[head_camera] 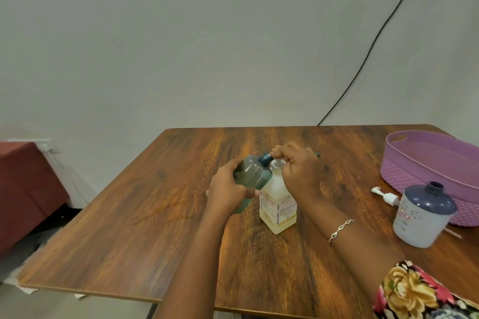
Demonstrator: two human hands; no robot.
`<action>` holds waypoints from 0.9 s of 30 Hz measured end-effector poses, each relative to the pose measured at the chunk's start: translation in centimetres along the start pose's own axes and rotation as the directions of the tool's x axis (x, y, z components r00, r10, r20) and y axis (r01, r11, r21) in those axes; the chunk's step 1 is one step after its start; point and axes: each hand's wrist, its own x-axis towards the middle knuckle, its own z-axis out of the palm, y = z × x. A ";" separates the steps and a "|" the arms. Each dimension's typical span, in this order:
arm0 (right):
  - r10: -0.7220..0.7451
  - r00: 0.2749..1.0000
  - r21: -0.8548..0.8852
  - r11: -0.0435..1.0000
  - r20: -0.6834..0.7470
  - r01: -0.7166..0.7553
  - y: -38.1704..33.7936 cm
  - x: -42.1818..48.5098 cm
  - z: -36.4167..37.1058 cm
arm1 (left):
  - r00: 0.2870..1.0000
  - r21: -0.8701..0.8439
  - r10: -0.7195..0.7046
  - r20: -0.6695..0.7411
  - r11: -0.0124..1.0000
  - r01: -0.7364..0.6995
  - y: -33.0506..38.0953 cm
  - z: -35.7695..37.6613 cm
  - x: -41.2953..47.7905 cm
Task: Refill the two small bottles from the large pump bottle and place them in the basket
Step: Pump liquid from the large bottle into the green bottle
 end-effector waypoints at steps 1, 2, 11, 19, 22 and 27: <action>0.011 1.000 0.019 1.000 -0.004 -0.011 -0.1 0.0 -0.1 | 1.000 0.001 -0.002 0.000 1.000 0.002 0.1 0.0 0.0; 0.023 1.000 0.037 0.999 -0.002 -0.022 -0.3 0.2 -0.2 | 1.000 -0.003 -0.004 -0.003 1.000 0.004 0.1 0.0 -0.1; 0.047 0.998 0.029 0.999 -0.042 -0.046 -0.6 0.4 0.0 | 1.000 -0.038 -0.006 -0.015 0.999 0.005 0.1 0.1 0.1; 0.073 0.997 0.090 0.993 -0.031 -0.070 -0.8 1.0 -0.3 | 1.000 -0.055 -0.011 -0.005 0.998 0.011 0.2 -0.1 0.2; 0.045 0.998 0.059 0.997 -0.049 -0.042 -0.8 1.1 -0.4 | 1.000 -0.013 0.003 -0.006 1.000 -0.003 0.3 -0.1 0.4; 0.049 0.997 0.033 0.998 -0.051 -0.047 -0.2 0.0 0.0 | 1.000 -0.005 -0.015 0.011 1.000 0.015 -0.1 0.4 0.0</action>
